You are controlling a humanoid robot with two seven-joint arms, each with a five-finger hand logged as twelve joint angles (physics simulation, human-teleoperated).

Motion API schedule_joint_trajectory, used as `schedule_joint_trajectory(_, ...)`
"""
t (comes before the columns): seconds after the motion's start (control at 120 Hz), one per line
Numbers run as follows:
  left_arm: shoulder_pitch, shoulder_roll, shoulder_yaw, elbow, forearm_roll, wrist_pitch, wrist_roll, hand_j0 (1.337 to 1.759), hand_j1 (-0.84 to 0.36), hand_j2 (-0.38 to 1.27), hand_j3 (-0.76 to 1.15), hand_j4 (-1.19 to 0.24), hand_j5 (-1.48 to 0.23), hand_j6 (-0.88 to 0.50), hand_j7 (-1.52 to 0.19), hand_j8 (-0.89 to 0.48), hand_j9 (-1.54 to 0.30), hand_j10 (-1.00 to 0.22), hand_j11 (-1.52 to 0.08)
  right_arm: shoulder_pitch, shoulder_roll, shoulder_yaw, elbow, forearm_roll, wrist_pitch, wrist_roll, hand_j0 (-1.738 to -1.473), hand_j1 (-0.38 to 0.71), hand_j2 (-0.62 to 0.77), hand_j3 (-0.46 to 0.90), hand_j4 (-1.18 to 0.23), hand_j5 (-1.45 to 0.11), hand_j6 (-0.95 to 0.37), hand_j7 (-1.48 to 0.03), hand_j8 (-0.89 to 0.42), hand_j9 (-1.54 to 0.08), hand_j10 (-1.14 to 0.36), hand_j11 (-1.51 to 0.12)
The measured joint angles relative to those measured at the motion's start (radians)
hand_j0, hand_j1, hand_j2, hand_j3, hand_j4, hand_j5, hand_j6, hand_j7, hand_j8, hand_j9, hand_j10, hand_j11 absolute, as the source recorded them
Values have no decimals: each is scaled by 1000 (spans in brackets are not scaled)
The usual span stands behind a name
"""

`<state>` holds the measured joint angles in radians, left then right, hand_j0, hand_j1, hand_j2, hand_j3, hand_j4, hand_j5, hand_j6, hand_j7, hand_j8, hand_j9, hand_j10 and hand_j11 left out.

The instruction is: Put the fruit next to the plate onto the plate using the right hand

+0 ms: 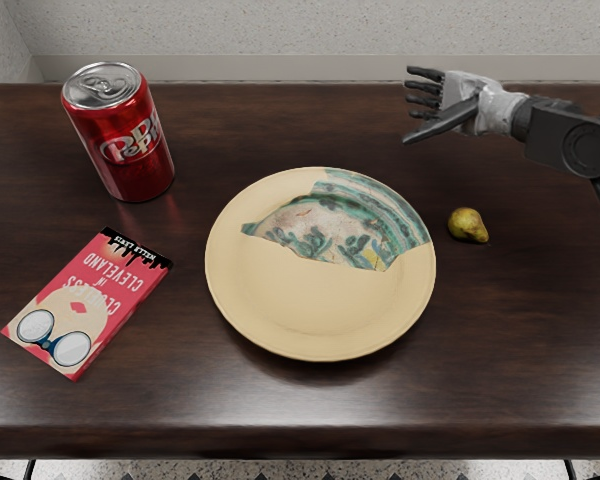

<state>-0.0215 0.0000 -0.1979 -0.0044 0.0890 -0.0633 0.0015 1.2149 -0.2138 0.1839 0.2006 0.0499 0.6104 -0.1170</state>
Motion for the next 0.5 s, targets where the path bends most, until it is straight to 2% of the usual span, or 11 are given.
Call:
schedule_joint_trajectory(0.075,0,0,0,0,0,0,0,1658,325,4,0,-21,-27,-21,-27,-21,-27,-21,-26,-6,0,0,2,-5,0,1,-1658,-349,0,0,0,0,0,0,0,0,0,0)
schedule_joint_trajectory(0.133,-1,0,0,0,0,0,0,1658,325,4,0,-21,-27,-21,-27,-21,-27,-21,-26,-3,0,0,3,-7,0,-17,-1658,-349,0,0,0,0,0,0,0,0,0,0)
schedule_joint_trajectory(0.167,0,0,0,0,0,0,0,1658,325,4,0,-21,-27,-21,-27,-21,-27,-21,-26,1,-1,0,3,-8,0,-49,-1658,-349,0,0,0,0,0,0,0,0,0,0)
schedule_joint_trajectory(0.217,0,0,0,0,0,0,0,1658,325,4,0,-21,-27,-21,-27,-21,-27,-21,-26,12,-3,-1,6,-9,0,-126,-1658,-349,0,0,0,0,0,0,0,0,1,0)
schedule_joint_trajectory(0.258,0,0,0,0,0,0,0,1658,325,4,0,-21,-27,-21,-27,-21,-27,-21,-26,19,-6,-4,9,-17,0,-172,-1658,-349,0,0,0,0,0,0,0,0,0,0)
schedule_joint_trajectory(0.308,0,0,0,0,0,0,0,1658,325,4,0,-21,-27,-21,-27,-21,-27,-21,-26,25,-14,-6,12,-31,0,-208,-1658,-349,0,0,0,0,0,0,0,0,0,0)
schedule_joint_trajectory(0.375,0,0,0,0,0,0,0,1658,325,4,0,-21,-27,-21,-27,-21,-27,-21,-26,32,-37,-10,25,-45,1,-235,-1658,-349,0,0,0,0,0,0,0,0,1,0)
schedule_joint_trajectory(0.417,0,0,0,0,0,0,0,1658,325,4,0,-21,-27,-21,-27,-21,-27,-21,-26,38,-83,-10,110,-60,1,-245,-1658,-349,0,0,0,0,1,0,1,0,1,0)
schedule_joint_trajectory(0.5,0,0,0,0,0,0,0,1658,325,4,0,-21,-27,-21,-27,-21,-27,-21,-26,43,-256,-2,445,-100,-68,-256,-1658,-349,0,0,0,0,0,0,0,0,0,0)
